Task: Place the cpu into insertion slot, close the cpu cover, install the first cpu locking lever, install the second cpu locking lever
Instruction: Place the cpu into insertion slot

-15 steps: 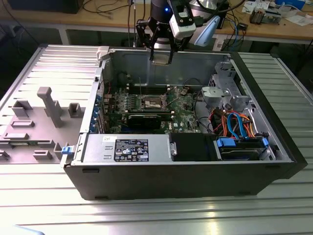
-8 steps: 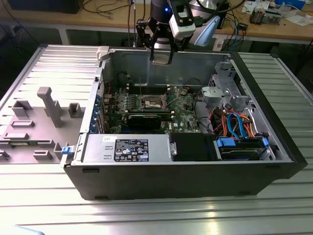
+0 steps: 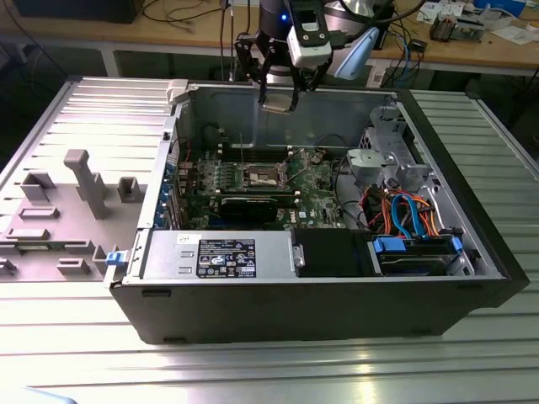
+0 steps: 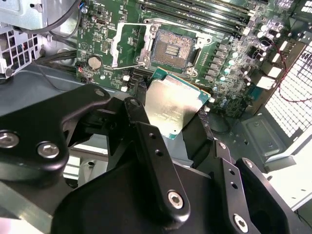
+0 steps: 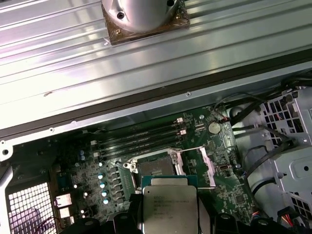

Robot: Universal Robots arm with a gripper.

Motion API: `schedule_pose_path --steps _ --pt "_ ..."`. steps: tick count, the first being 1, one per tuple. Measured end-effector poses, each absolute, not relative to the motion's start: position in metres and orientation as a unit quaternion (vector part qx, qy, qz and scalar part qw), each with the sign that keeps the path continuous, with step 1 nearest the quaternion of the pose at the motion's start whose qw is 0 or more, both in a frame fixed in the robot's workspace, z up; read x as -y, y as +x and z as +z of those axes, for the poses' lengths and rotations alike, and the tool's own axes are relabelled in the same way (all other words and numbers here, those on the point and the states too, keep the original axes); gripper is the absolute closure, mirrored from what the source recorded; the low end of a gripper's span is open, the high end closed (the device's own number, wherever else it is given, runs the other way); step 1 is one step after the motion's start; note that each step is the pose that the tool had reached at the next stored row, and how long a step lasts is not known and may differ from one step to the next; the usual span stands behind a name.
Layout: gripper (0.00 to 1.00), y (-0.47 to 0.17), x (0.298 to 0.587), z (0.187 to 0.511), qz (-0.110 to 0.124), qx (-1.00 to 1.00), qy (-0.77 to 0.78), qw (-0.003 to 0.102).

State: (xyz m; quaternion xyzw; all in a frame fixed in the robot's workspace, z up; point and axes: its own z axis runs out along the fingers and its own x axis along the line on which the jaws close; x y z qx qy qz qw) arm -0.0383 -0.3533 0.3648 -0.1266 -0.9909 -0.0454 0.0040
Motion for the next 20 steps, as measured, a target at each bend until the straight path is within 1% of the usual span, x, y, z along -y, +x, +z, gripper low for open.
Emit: schedule_pose_path --steps 20 --pt "0.46 -0.0401 0.3533 0.3646 -0.045 0.991 -0.128 0.004"
